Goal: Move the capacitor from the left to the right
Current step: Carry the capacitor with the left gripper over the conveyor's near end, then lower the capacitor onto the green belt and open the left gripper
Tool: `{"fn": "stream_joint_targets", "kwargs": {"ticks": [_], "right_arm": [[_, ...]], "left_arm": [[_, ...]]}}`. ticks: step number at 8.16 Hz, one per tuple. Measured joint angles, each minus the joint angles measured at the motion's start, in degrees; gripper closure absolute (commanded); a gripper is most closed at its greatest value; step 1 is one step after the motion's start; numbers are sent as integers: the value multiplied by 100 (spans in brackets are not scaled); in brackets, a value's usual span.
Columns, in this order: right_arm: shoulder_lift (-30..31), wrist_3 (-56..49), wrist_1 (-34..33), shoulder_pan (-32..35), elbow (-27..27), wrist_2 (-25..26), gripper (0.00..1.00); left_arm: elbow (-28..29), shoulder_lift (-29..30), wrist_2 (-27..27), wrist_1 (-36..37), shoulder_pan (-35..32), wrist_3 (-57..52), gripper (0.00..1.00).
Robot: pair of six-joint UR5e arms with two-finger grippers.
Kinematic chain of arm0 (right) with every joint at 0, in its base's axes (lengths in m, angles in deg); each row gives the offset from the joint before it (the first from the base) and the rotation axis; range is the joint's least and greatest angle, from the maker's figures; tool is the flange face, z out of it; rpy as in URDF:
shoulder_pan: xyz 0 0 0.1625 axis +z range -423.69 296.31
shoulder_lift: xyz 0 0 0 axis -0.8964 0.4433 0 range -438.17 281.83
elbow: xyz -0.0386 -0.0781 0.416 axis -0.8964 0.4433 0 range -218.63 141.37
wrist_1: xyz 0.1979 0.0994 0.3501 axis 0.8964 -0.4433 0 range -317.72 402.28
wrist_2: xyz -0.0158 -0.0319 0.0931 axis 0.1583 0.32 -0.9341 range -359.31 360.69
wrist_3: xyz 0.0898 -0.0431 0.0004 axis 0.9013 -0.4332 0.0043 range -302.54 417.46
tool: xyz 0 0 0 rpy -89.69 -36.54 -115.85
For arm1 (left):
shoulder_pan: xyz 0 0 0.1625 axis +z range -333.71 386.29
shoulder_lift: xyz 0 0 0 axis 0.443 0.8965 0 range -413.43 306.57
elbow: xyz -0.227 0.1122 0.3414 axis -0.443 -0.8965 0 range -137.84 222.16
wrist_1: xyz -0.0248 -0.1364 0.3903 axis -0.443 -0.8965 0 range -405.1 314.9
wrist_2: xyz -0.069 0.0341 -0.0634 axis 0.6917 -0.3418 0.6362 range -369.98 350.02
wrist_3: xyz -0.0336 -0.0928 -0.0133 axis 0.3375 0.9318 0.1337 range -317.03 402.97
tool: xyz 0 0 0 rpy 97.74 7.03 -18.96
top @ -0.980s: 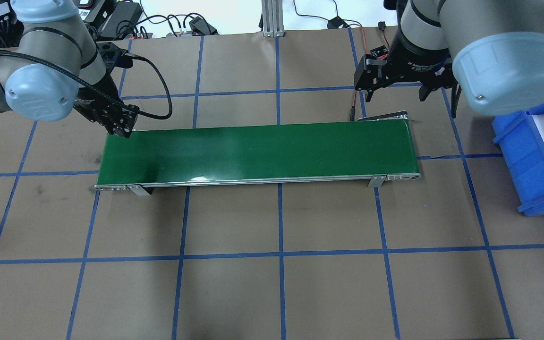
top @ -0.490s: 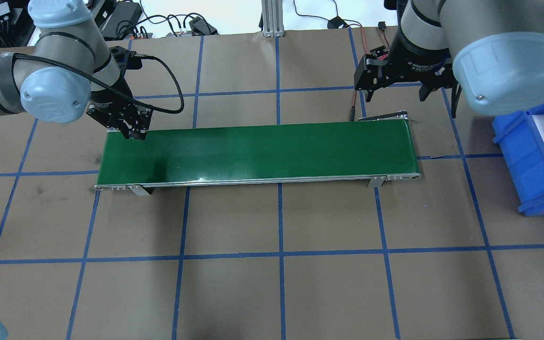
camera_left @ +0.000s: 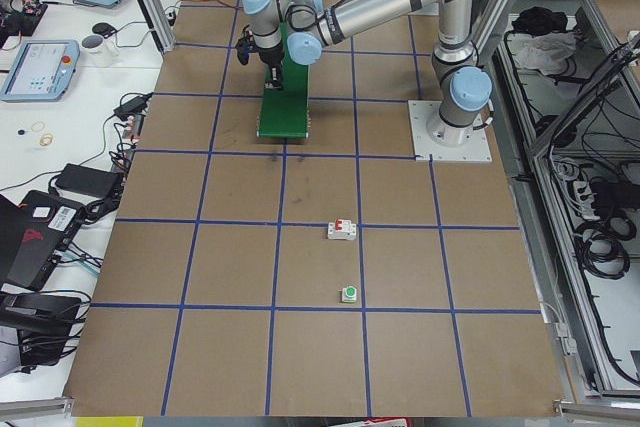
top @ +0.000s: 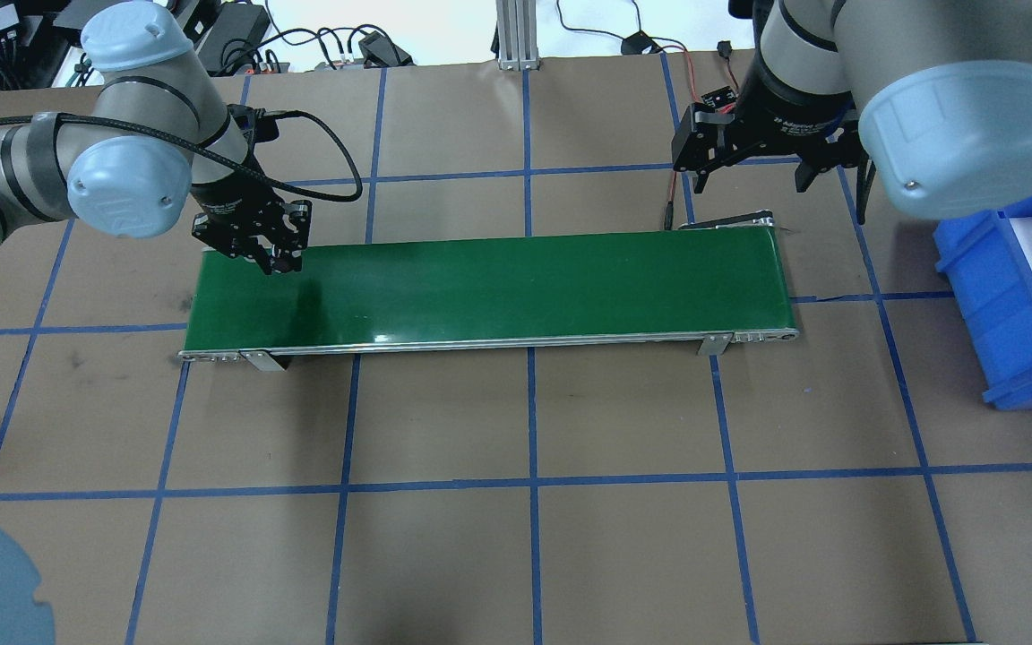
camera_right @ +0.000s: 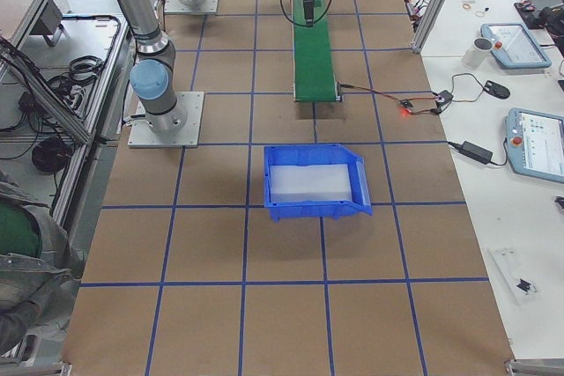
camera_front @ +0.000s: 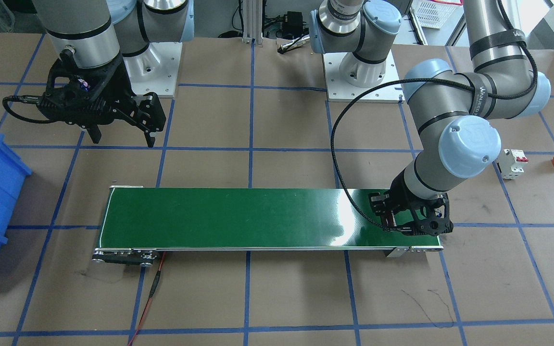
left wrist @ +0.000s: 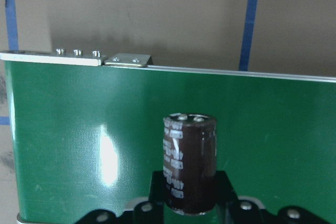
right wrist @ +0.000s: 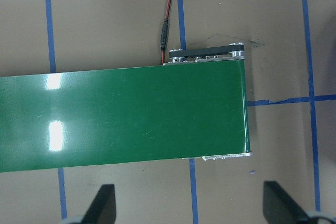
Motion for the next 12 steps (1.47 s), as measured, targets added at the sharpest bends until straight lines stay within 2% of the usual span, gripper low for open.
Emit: {"fn": "stream_joint_targets", "kwargs": {"ticks": [5,10,11,12], "right_arm": [[0,0,8,-6,0,4,0],[0,-27,9,-7,0,91,0],[0,-40,9,-10,0,110,0],[0,-43,9,-12,0,118,0]], "left_arm": [[-4,384,-4,379,4,327,94],[-336,166,-39,367,-48,302,94],[-419,107,-43,364,-52,303,91],[-468,78,-46,361,-55,302,64]]}}
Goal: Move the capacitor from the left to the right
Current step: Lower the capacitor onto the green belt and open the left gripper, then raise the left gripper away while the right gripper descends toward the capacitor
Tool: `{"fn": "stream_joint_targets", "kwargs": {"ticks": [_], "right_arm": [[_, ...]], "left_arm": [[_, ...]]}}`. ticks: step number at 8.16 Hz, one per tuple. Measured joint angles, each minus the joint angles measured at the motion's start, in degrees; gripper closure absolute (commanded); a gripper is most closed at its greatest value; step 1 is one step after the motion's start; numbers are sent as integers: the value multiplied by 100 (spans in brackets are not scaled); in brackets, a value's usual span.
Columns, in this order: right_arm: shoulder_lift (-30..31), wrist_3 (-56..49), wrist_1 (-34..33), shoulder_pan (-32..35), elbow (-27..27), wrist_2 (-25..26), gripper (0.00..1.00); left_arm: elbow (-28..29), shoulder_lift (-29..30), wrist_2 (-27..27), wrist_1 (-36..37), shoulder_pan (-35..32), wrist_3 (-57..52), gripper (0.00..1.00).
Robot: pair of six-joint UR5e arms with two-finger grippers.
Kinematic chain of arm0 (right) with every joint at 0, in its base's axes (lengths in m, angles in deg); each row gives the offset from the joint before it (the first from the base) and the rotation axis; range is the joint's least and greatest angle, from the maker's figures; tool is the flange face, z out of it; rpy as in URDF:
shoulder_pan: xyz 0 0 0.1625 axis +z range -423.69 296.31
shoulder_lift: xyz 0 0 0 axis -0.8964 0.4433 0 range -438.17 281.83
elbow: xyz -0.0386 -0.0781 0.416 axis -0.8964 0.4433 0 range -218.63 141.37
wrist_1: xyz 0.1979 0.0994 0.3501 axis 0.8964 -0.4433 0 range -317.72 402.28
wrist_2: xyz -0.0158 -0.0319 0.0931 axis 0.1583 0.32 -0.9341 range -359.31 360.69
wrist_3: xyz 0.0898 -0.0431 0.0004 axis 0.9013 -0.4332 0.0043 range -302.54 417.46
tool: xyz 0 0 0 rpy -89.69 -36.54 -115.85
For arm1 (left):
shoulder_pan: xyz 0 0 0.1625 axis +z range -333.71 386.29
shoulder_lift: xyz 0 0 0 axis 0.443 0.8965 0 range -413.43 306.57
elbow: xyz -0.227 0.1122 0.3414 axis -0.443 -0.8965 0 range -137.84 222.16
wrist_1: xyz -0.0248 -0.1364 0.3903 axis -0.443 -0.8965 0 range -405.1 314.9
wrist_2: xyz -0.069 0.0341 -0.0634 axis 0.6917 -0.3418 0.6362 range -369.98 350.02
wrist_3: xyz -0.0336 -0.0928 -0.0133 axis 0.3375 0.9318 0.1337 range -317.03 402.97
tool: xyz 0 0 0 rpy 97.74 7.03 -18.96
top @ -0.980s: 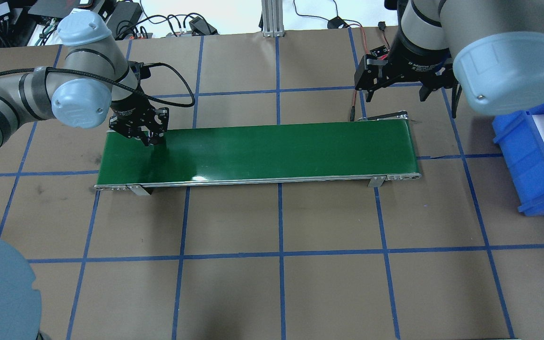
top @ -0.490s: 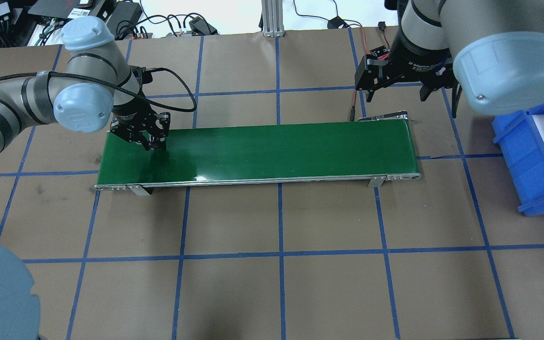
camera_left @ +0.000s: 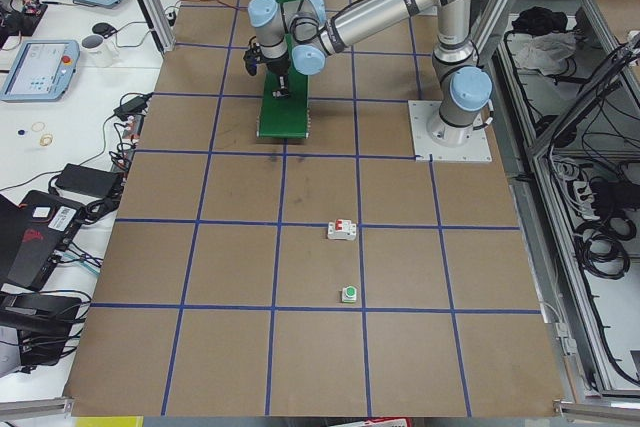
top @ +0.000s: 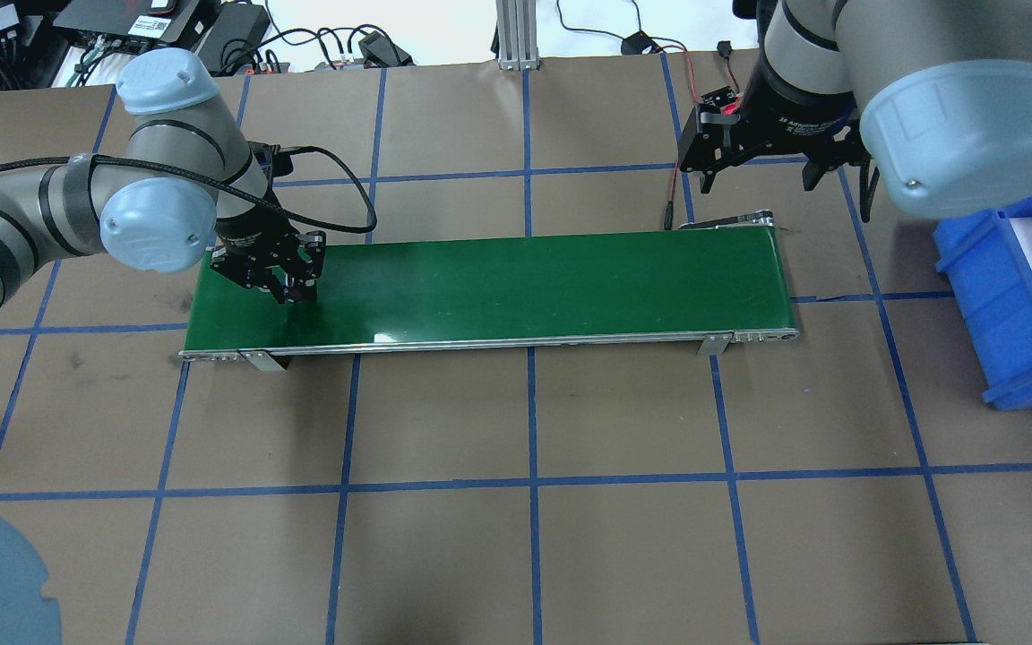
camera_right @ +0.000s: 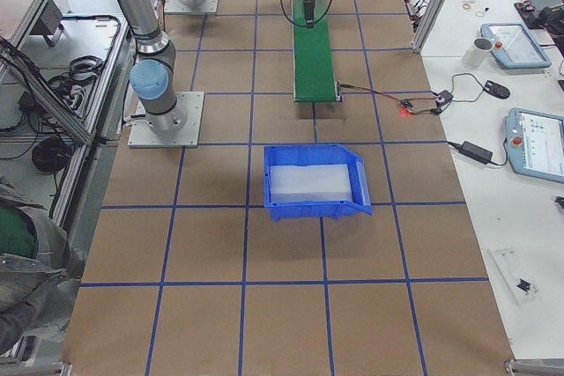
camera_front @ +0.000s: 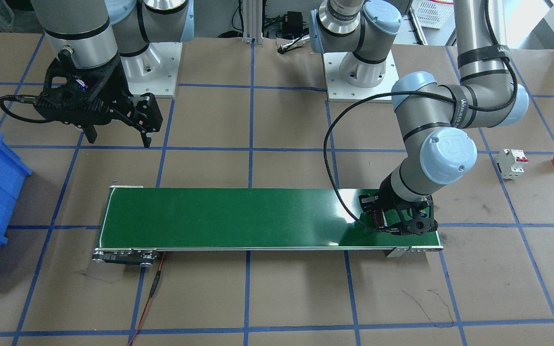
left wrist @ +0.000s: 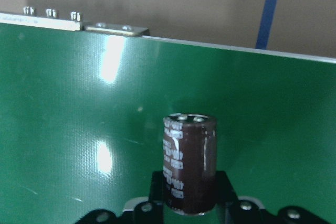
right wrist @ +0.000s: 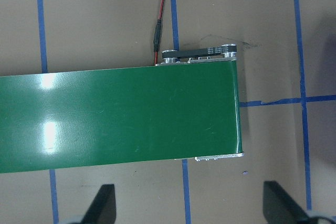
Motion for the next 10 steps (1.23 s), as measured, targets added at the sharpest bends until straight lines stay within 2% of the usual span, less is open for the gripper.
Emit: {"fn": "stream_joint_targets", "kwargs": {"ticks": [1,3,7,10], "right_arm": [[0,-1,0,-1,0,4,0],[0,-4,0,-3,0,12,0],[0,-10,0,-11,0,10,0],[-7,-81,-18,-19,0,-7,0]], "left_arm": [[-30,-8,-4,-1,-4,-1,37],[-50,6,3,20,-3,-2,0],[49,-160,40,5,37,-6,0],[925,-742,546,-378,115,-5,0]]}}
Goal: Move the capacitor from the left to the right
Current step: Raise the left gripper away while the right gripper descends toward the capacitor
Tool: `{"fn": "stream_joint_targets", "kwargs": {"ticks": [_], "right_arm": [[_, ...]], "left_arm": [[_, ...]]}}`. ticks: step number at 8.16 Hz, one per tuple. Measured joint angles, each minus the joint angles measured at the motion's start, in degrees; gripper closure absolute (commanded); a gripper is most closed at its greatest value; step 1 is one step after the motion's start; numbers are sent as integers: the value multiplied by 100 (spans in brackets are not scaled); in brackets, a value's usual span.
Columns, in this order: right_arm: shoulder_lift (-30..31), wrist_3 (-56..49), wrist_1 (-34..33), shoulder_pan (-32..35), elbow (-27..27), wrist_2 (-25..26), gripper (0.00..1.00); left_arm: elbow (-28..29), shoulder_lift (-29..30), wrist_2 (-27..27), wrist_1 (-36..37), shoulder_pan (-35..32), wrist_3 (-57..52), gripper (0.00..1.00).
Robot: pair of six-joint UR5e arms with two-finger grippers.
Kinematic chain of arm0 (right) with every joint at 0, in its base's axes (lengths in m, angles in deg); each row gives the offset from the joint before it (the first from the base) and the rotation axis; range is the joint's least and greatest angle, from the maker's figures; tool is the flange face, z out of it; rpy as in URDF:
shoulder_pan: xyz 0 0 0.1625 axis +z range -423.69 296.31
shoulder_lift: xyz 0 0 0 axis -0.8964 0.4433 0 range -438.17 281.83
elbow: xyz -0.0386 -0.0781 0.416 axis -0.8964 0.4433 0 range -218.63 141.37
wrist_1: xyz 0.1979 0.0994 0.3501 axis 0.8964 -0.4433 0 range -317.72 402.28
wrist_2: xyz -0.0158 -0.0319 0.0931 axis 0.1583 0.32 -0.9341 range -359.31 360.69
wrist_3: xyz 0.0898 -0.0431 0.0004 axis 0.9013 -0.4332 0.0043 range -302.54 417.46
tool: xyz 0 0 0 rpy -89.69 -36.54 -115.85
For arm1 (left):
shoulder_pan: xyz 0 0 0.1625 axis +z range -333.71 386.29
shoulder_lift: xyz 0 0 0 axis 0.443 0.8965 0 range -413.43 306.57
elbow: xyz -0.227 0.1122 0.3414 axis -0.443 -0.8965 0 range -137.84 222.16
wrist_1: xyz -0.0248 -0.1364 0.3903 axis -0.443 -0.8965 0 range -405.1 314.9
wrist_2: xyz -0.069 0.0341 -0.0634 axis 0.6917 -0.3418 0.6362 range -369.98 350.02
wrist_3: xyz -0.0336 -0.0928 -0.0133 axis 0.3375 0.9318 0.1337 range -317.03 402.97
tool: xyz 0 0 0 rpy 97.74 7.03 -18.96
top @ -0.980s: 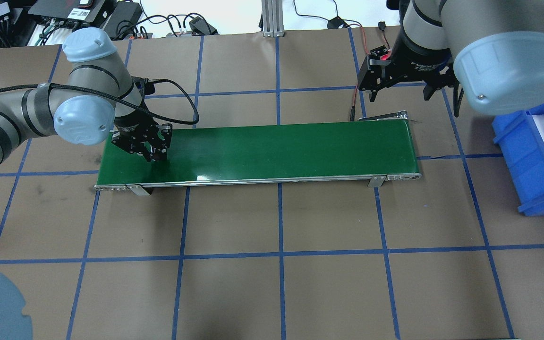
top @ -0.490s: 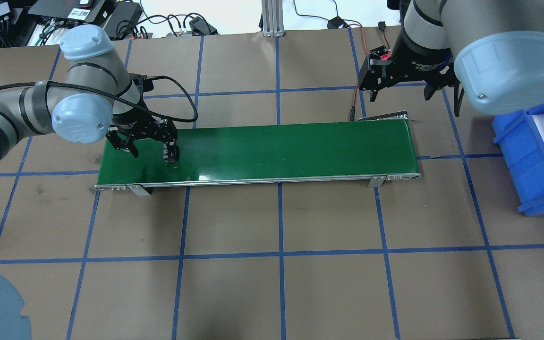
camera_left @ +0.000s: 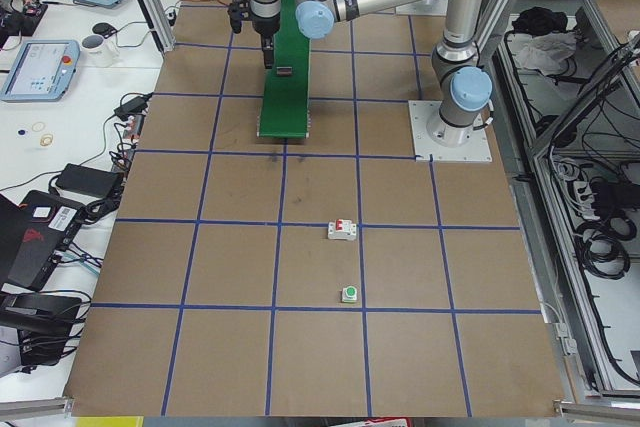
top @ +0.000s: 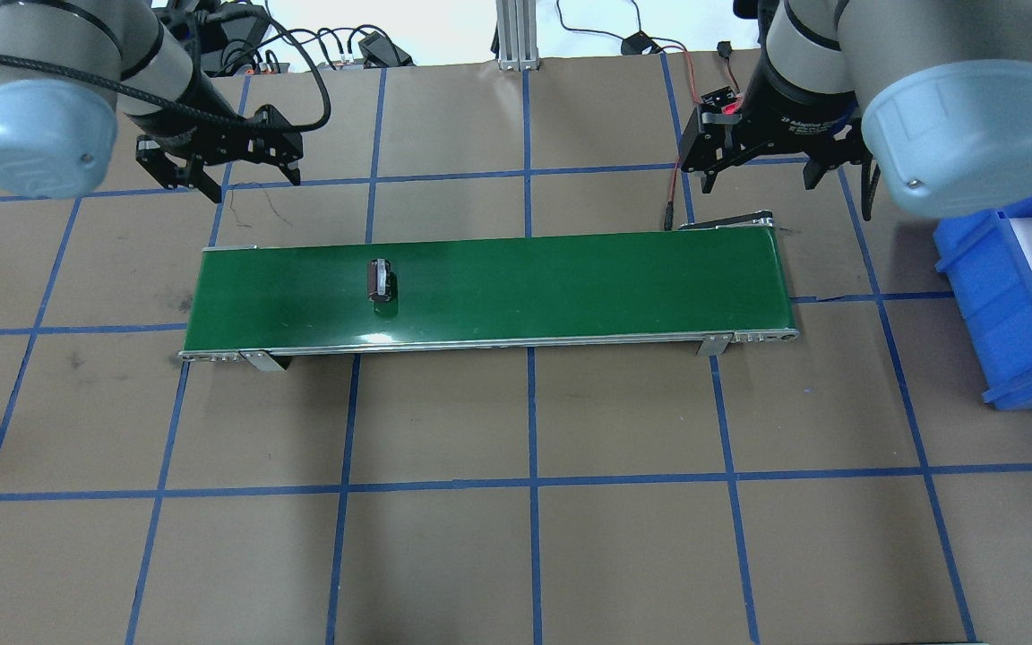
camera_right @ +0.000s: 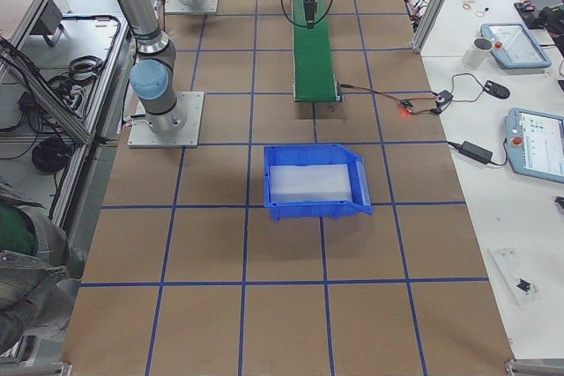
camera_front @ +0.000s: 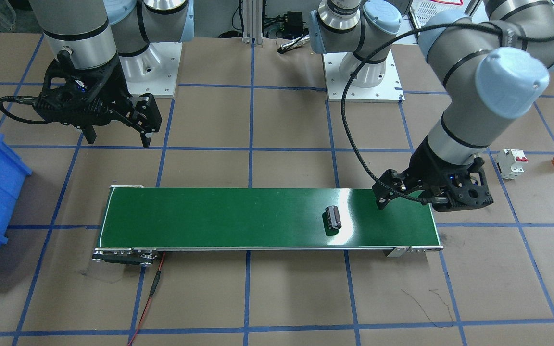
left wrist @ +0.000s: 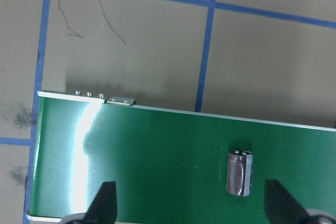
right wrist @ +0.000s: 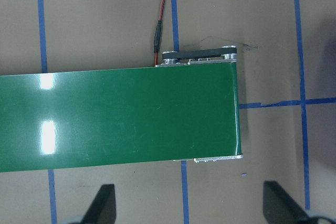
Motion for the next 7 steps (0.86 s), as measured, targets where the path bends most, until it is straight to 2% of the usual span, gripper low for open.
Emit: {"fn": "stream_joint_targets", "kwargs": {"ticks": [3,5,7], "right_arm": [[-91,-637,-8,-194,-1,-53,0],[-170,-941,-27,-382,-82,-153,0],[-231,-1031,-95,-447,-238,-332,0]], "left_arm": [[377,-86,63,-150,36,-342,0],[400,-92,-390,-154,38,-577,0],[443,-125,-565,-125,37,-672,0]]}}
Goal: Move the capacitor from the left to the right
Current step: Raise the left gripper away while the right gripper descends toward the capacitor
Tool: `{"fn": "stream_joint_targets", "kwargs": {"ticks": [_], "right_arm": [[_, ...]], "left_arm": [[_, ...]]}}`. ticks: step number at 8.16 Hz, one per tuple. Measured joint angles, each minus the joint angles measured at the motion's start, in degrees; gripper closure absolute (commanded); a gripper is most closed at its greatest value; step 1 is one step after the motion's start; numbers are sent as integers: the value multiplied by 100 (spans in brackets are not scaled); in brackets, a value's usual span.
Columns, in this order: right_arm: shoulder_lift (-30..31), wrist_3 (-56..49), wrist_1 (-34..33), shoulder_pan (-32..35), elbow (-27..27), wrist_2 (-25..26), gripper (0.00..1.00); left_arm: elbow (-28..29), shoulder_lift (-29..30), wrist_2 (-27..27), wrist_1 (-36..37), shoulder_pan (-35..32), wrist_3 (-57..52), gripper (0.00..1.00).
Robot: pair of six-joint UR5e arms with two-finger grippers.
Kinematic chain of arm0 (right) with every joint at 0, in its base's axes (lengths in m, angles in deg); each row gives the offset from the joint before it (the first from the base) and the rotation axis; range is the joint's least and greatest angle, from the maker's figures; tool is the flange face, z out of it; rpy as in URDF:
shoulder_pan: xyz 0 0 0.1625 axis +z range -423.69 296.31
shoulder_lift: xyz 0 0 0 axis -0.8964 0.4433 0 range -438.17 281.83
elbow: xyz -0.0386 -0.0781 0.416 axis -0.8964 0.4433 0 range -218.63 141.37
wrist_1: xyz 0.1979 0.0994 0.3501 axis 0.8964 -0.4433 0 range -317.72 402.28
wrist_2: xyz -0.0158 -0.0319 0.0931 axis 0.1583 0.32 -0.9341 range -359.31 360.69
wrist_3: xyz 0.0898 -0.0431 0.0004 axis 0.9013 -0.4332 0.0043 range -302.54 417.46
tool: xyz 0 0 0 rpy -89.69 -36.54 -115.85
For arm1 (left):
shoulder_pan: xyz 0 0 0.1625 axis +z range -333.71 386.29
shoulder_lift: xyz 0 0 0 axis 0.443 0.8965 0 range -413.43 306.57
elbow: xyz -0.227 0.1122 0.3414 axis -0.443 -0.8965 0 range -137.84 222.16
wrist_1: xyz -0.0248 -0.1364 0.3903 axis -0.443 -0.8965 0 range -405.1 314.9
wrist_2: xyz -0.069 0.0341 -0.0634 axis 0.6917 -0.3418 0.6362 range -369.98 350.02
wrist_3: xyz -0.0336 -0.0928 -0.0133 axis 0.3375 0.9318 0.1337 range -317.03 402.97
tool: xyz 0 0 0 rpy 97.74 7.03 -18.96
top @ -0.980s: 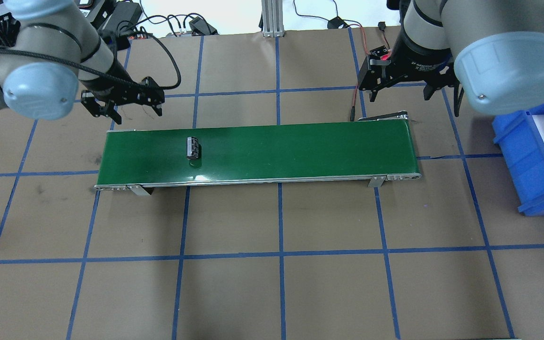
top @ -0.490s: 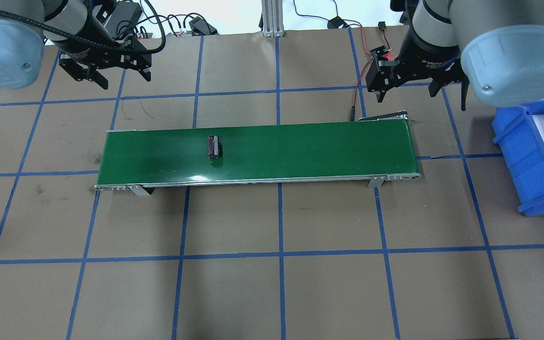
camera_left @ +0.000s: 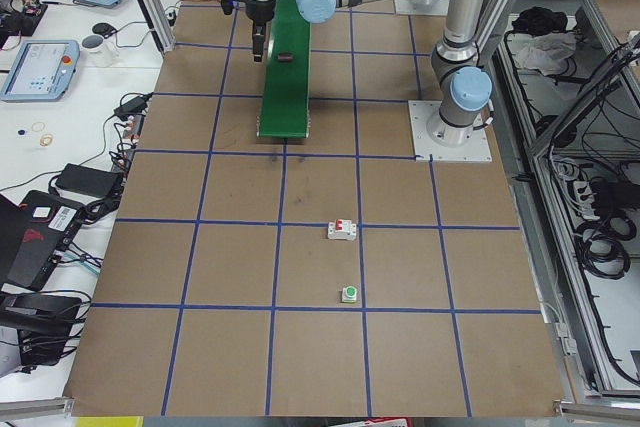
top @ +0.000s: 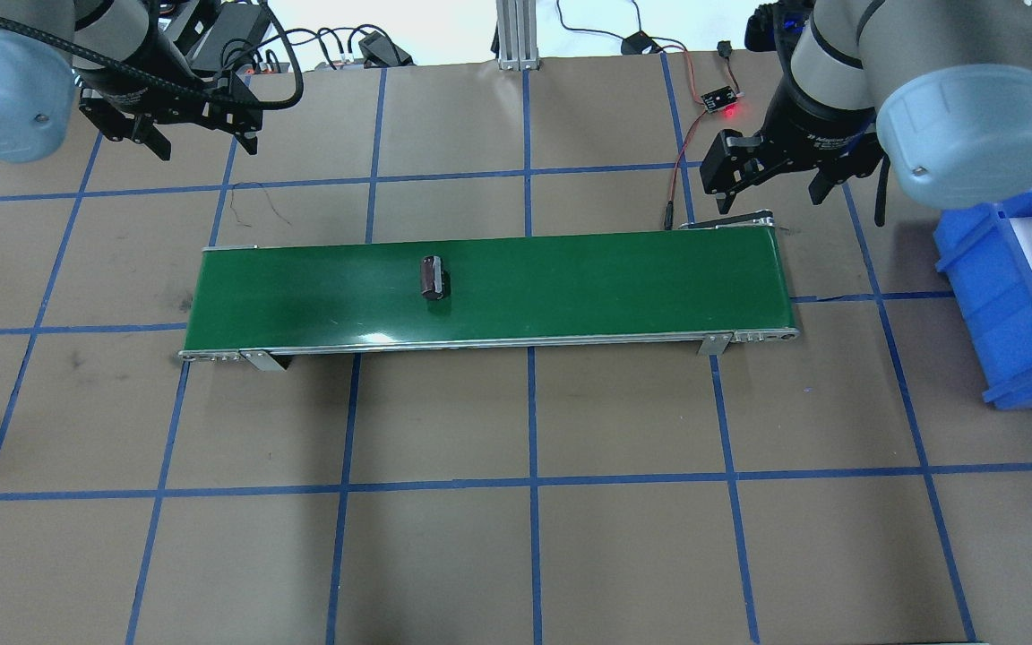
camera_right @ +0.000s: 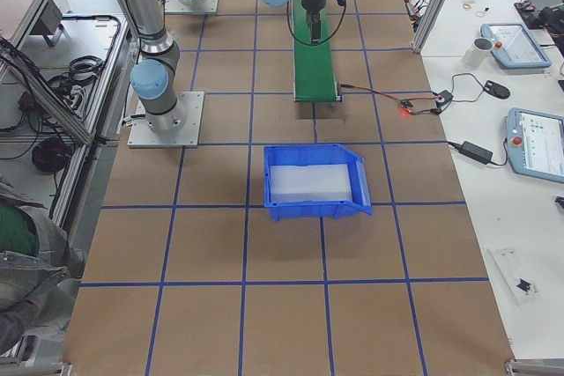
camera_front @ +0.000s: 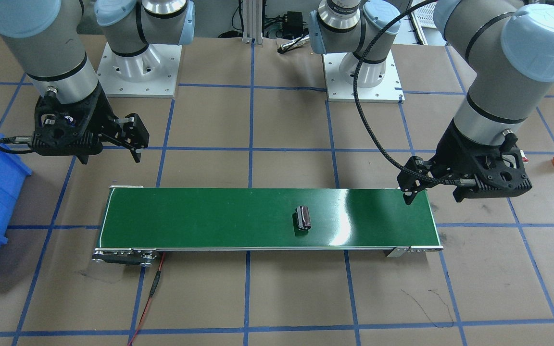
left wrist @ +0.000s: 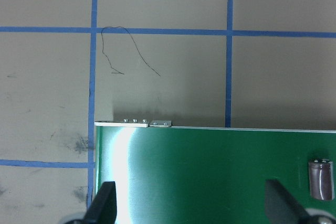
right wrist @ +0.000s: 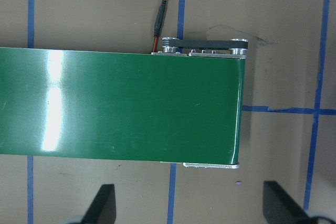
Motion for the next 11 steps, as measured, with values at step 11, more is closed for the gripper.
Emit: {"fn": "stream_joint_targets", "kwargs": {"ticks": [11], "right_arm": [[-847,-26,-914,-25,-454,-1226,0]], "left_arm": [[-51,-215,8,-37,-39,-99,0]]}}
